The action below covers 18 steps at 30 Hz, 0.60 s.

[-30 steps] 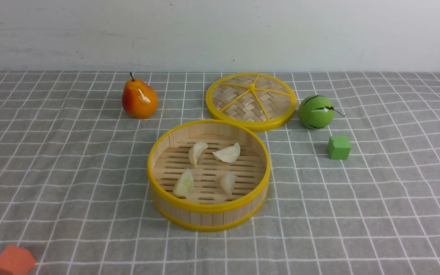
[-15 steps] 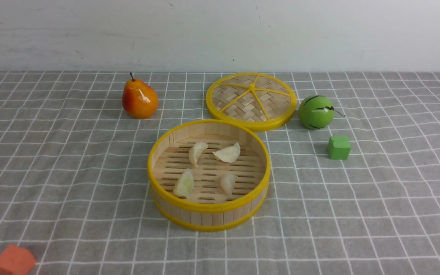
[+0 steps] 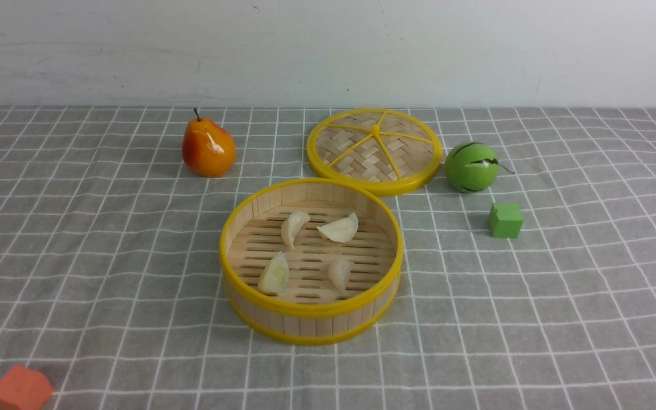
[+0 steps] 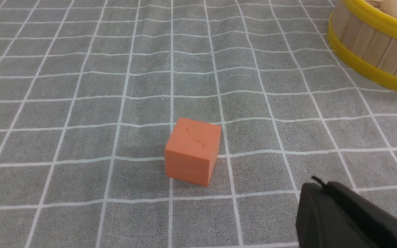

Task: Put the dumplings into the steamer on the table with the grey tablecloth.

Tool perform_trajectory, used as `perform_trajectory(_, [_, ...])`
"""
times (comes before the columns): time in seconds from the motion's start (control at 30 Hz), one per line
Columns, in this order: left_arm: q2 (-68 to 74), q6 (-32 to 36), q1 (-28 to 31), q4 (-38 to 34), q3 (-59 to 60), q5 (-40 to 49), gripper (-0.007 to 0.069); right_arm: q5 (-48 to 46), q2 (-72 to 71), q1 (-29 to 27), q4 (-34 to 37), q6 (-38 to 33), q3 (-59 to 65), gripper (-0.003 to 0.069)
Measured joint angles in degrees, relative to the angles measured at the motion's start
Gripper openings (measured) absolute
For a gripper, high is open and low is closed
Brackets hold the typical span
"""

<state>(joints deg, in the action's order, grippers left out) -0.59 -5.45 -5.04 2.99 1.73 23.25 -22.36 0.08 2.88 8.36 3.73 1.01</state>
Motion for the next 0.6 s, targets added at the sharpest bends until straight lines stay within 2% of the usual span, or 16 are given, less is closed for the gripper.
perform_trajectory(0.6, [0.0, 0.0, 0.0, 0.0, 0.0, 0.0, -0.0014, 0.0, 0.0, 0.0, 0.0, 0.0, 0.0, 0.0097])
